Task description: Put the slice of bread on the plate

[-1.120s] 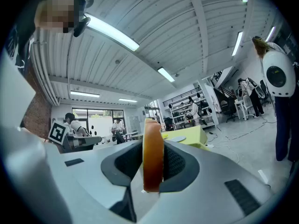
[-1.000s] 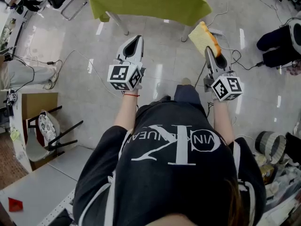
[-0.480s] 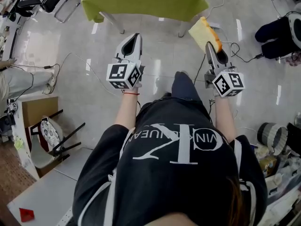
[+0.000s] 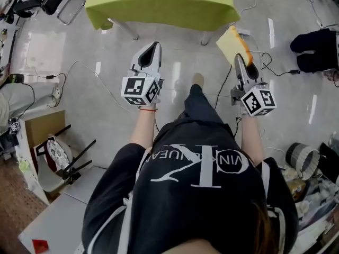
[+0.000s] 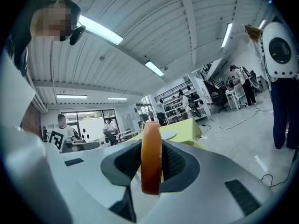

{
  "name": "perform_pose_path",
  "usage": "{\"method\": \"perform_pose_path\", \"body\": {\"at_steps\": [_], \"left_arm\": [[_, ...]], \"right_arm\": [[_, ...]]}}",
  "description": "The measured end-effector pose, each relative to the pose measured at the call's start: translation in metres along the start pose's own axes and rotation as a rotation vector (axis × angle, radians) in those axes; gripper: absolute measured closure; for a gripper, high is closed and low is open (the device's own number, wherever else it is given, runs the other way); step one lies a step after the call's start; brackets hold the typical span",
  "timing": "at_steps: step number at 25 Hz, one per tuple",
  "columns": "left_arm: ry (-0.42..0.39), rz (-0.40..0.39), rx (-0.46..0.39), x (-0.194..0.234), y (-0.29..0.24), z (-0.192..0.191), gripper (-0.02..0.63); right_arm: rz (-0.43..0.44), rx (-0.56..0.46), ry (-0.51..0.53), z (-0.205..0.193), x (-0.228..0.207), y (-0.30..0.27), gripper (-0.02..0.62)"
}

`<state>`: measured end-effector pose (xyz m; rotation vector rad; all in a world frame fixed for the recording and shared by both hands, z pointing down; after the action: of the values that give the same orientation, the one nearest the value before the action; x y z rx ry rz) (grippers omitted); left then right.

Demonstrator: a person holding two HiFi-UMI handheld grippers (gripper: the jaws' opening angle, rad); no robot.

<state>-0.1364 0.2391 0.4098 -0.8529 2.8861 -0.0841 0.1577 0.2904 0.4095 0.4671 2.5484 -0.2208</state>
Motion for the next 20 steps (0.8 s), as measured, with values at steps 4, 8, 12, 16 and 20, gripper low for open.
{"method": "perform_pose_path", "body": {"at_steps": [4, 8, 12, 16, 20], "left_arm": [[0.01, -0.001, 0.013, 0.015, -0.041, -0.004, 0.598], [-0.013, -0.026, 0.015, 0.026, -0.083, 0.003, 0.598], [-0.017, -0.028, 0.012, 0.039, -0.114, 0.008, 0.597], [-0.027, -0.036, 0.018, 0.041, -0.142, 0.013, 0.598], [-0.023, -0.014, 0.025, 0.049, -0.161, 0.012, 0.597]], "right_arm": [[0.023, 0.014, -0.015, 0.008, -0.016, -0.04, 0.497], [0.046, -0.002, -0.045, 0.027, -0.03, -0.08, 0.499], [0.081, -0.007, -0.065, 0.041, -0.035, -0.114, 0.499], [0.101, 0.017, -0.066, 0.054, -0.046, -0.136, 0.499], [0.112, 0.037, -0.074, 0.06, -0.061, -0.155, 0.499]]}}
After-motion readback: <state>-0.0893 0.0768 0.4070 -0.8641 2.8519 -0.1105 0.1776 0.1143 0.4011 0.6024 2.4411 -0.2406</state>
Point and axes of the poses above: the fingertips, and each gripper's own axes: y backward along the fingers, x to its left, z out of its top, the point moved 3 cm from there along y, backward along the fingers, and after that the axes turned 14 degrees about -y, right-handed, at the moved point
